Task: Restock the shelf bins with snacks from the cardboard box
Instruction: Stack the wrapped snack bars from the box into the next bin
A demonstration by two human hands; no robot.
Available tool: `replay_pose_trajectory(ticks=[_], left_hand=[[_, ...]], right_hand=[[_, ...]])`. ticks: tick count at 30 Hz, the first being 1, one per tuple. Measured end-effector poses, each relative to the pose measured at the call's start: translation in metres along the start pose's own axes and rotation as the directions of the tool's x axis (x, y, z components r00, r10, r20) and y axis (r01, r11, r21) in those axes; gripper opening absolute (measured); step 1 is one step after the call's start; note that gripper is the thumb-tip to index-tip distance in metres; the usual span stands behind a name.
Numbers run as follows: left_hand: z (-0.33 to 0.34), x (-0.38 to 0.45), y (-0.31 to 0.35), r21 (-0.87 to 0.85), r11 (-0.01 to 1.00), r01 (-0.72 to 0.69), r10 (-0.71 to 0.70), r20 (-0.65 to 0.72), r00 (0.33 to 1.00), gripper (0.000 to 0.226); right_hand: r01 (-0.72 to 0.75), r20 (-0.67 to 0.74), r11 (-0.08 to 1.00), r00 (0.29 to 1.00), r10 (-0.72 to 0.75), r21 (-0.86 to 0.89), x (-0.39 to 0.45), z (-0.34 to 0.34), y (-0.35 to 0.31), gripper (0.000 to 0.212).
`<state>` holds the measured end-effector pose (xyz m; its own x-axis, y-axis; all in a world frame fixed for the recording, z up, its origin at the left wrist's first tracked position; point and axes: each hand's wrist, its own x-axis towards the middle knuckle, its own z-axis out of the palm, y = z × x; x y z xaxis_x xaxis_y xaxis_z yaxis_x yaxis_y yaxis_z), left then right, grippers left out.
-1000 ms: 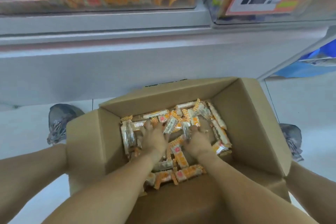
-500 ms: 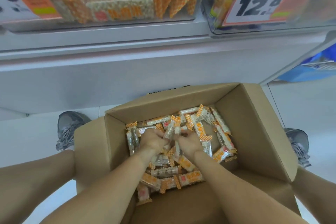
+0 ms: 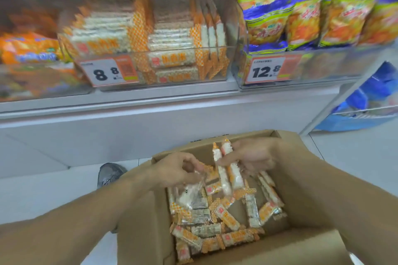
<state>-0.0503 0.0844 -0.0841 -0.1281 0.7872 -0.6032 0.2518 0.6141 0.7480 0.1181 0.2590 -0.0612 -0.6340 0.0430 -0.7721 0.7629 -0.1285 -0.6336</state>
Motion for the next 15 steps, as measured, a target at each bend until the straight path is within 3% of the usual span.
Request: replay_pose_trajectory(ticks=[3,6,8,10,12,15], left_hand=[[-0.024,-0.029,0.03,-0.006,0.999,-0.046,0.045,-0.03,0.999,0.035],[-0.049,-0.06,0.07,-0.033,0.991,-0.132,0.129,-0.087,0.988,0.057],[-0.061,-0.074,0.092,-0.063,0.985,-0.16,0.153,-0.107,0.982,0.062],[-0.067,-0.082,0.108,-0.102,0.979,-0.176,0.162,-0.137,0.977,0.039],[-0.067,-0.085,0.118,-0.169,0.963,-0.209,0.187,-0.139,0.973,0.011],[-0.064,-0.081,0.128,-0.304,0.927,-0.219,0.186,-0.135,0.973,0.019]], right_hand=[[0.041,0.004,0.982,0.999,-0.041,-0.184,-0.042,-0.004,-0.043,0.041],[0.1,0.001,0.929,0.994,-0.107,-0.357,-0.087,0.001,-0.07,0.025],[0.131,0.017,0.911,0.991,-0.135,-0.39,-0.108,0.007,-0.076,0.027],[0.176,0.008,0.931,0.983,-0.183,-0.321,-0.116,0.014,-0.075,0.039],[0.264,-0.034,0.953,0.962,-0.271,-0.147,-0.116,0.02,-0.068,0.033],[0.391,-0.099,0.918,0.918,-0.385,0.061,-0.113,0.023,-0.067,0.033]])
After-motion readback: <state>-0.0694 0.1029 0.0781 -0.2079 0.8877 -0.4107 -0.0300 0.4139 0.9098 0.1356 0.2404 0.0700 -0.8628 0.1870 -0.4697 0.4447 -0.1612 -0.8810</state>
